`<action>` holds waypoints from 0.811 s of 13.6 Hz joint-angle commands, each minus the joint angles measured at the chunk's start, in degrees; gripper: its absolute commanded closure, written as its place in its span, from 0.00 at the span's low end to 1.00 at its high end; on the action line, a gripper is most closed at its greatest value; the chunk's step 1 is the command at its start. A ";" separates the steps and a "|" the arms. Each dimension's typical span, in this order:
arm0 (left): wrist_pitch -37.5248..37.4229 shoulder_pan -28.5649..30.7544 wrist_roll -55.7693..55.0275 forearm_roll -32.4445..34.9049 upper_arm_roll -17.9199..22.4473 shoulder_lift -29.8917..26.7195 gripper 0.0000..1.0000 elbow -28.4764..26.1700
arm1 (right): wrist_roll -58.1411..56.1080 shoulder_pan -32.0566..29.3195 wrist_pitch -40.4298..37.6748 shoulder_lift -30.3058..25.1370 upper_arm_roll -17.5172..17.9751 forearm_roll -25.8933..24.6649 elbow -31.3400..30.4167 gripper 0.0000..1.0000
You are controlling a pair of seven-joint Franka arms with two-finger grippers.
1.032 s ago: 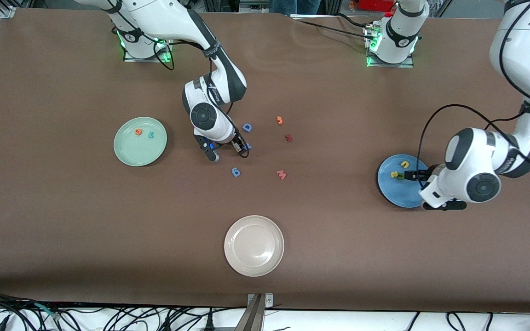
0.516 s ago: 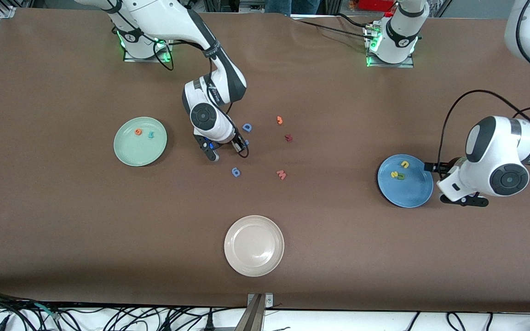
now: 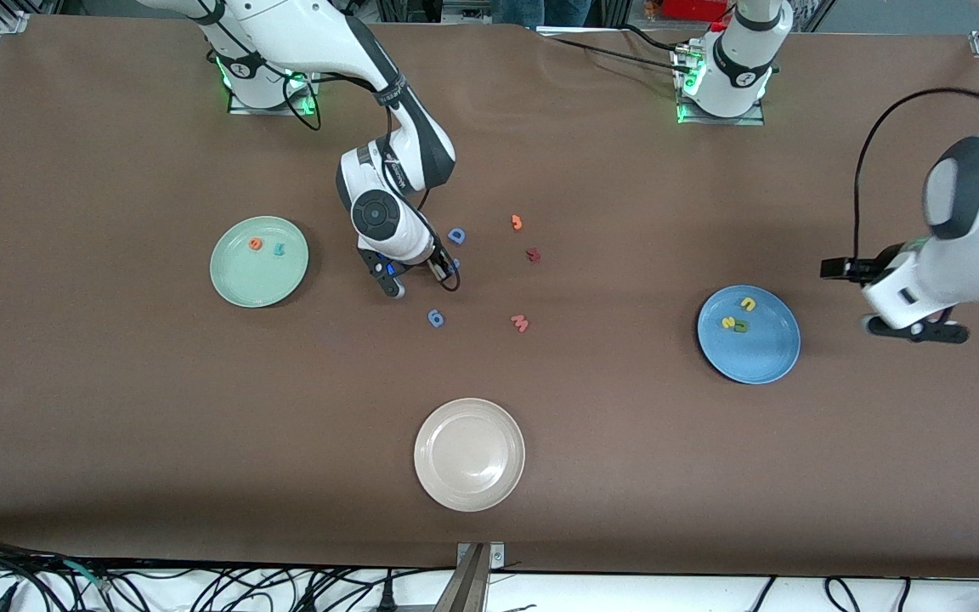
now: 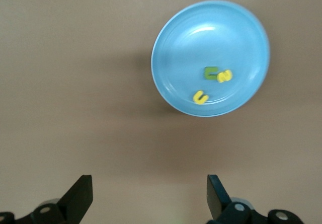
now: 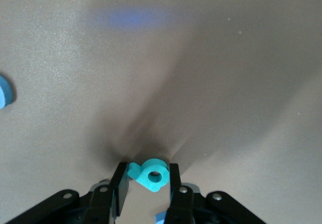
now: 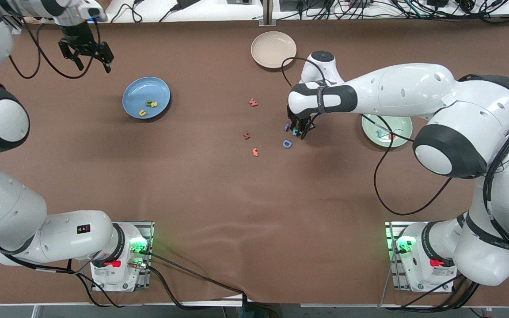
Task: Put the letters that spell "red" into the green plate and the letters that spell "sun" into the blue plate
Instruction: 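Withdraw the left gripper to rest while the right gripper lifts the teal letter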
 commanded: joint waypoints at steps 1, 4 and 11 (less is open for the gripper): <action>0.78 -3.62 -0.97 -2.87 2.87 -6.79 0.00 -2.89 | -0.79 0.28 -0.56 -0.43 -0.85 0.99 -0.21 0.94; 1.13 -6.78 -7.48 -4.27 4.10 -8.56 0.00 -2.18 | -5.60 0.19 -11.15 -2.89 -5.49 0.29 2.33 0.94; 5.26 -8.10 -7.58 -9.29 6.91 -8.74 0.00 0.01 | -32.12 0.28 -37.64 -6.32 -23.24 0.29 8.32 0.92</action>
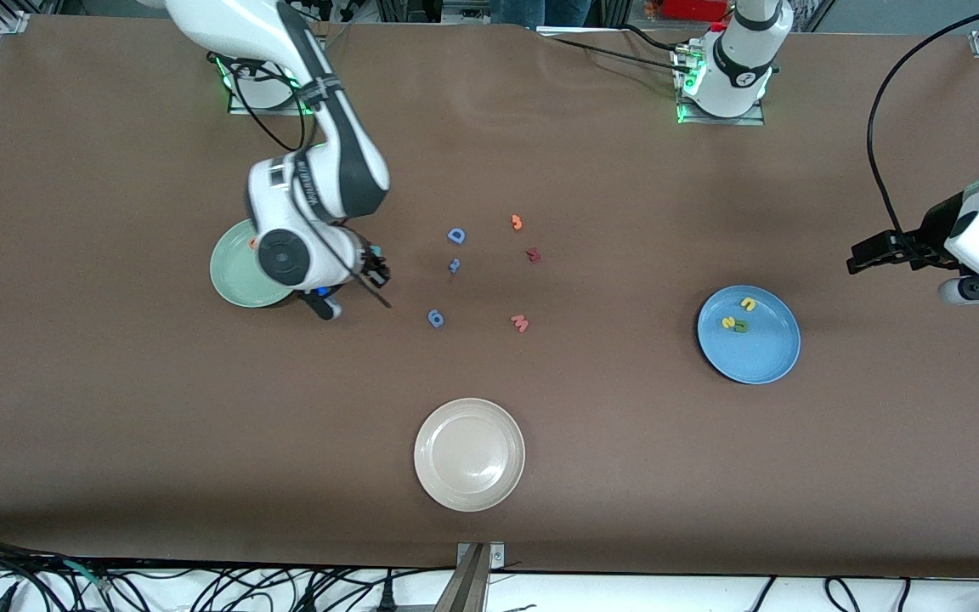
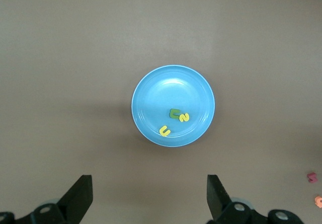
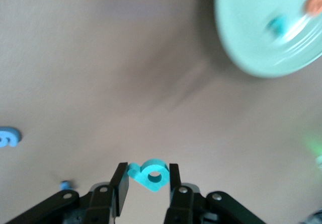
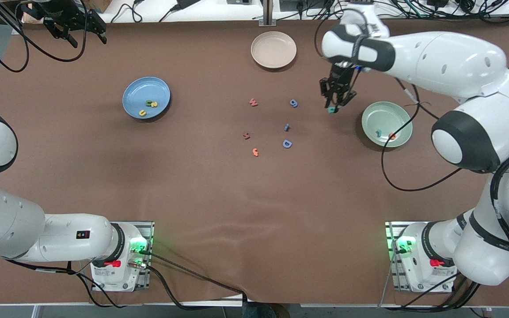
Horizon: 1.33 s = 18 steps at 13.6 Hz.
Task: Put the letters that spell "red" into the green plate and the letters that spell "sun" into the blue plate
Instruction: 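Withdraw the left gripper to rest while the right gripper lifts the teal letter, then carry the teal letter to the mint plate and open the right gripper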
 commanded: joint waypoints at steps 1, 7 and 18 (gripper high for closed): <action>0.16 -2.10 -0.59 -1.23 0.48 -0.76 0.00 1.05 | -12.94 0.37 -5.86 -0.44 -6.80 0.26 0.05 0.93; -0.45 -2.46 -0.33 -0.70 0.48 -0.59 0.00 2.36 | -36.07 -0.15 -4.31 4.20 -16.75 -0.62 -2.50 0.93; -2.04 -2.10 -0.68 -0.70 0.21 -0.23 0.00 3.25 | -47.17 -3.76 8.79 7.82 -14.56 3.66 -11.81 0.93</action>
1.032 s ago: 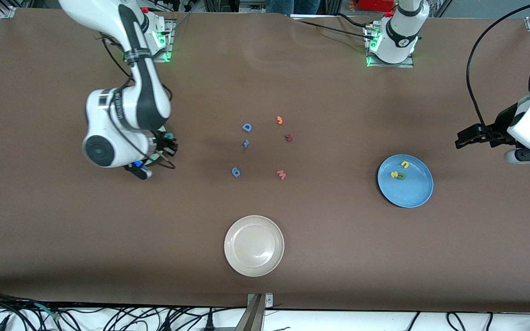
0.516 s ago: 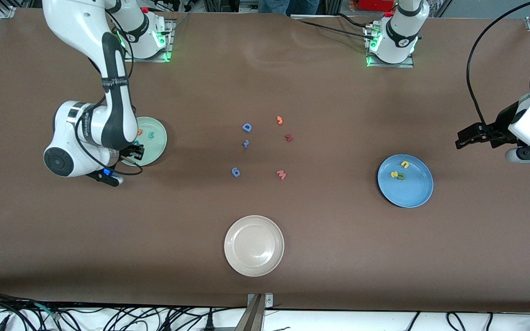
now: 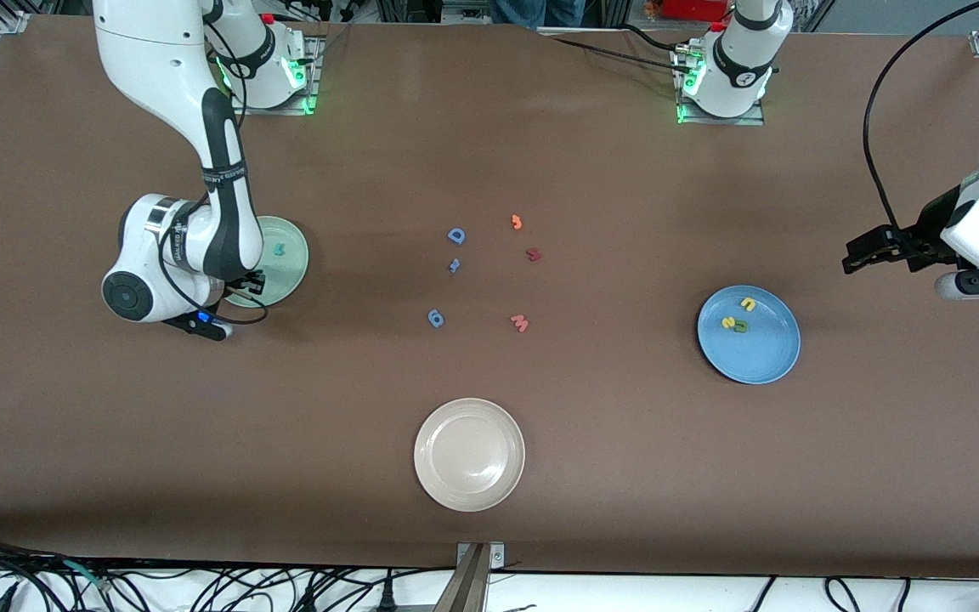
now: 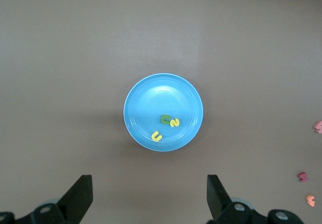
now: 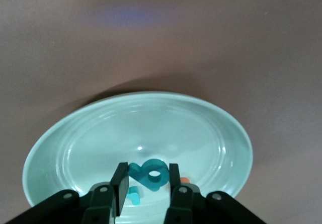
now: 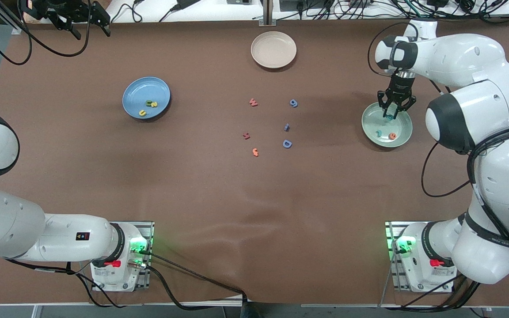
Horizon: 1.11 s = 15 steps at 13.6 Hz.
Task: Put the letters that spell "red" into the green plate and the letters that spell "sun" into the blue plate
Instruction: 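Carry the teal letter to the mint plate and open the right gripper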
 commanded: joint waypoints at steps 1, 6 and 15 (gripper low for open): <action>-1.32 -0.04 -0.43 -0.70 0.14 0.05 0.00 1.00 | -2.71 -0.54 0.84 0.83 0.06 3.77 -0.97 0.92; -1.23 0.13 -0.34 -0.79 0.23 0.05 0.00 1.09 | -3.95 -0.63 0.67 1.19 0.06 3.87 -0.89 0.23; -1.23 0.05 -0.34 -0.79 0.23 0.13 0.00 1.09 | -4.12 -0.37 -20.93 -2.07 -8.89 2.73 17.27 0.01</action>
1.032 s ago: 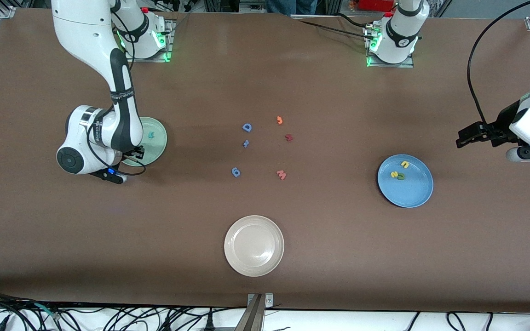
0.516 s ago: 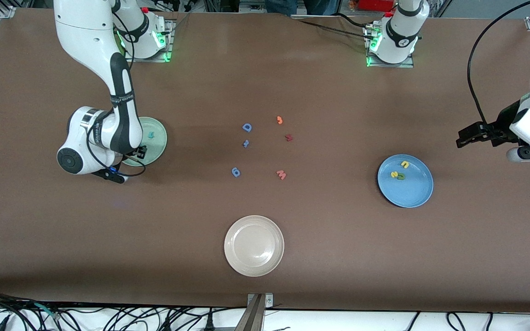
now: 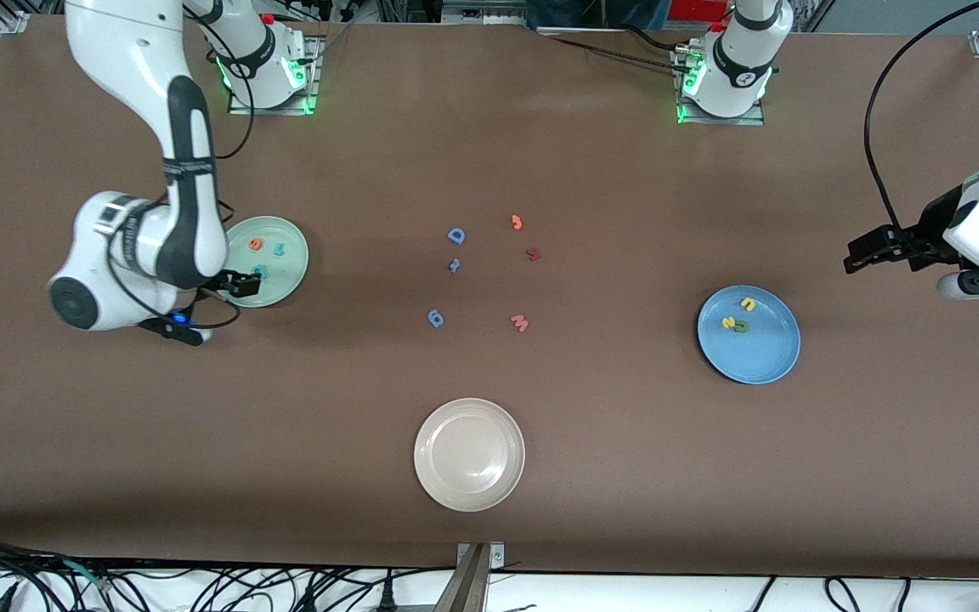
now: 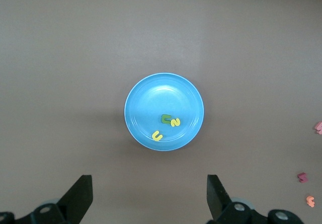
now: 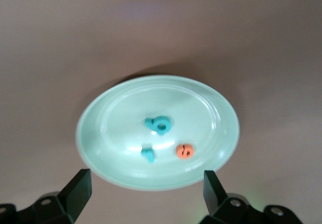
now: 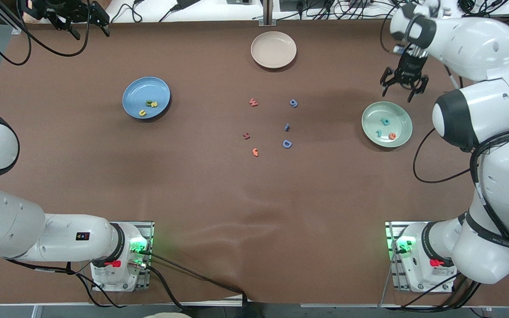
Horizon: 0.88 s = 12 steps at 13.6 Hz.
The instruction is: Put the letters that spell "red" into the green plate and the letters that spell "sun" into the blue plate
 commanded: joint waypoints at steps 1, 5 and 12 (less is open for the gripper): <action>-1.10 -0.08 -0.17 -0.79 0.08 0.13 0.00 1.12 | -1.00 -0.24 -7.84 -0.22 -3.19 0.16 8.80 0.01; -0.84 -0.08 -0.17 -1.32 0.08 0.66 0.00 2.52 | -1.09 -0.33 -16.10 -0.22 -7.85 0.33 19.97 0.01; -5.92 0.01 0.09 -1.58 0.08 0.49 0.00 7.09 | -3.18 -0.42 -22.98 -2.32 -13.22 1.47 27.73 0.00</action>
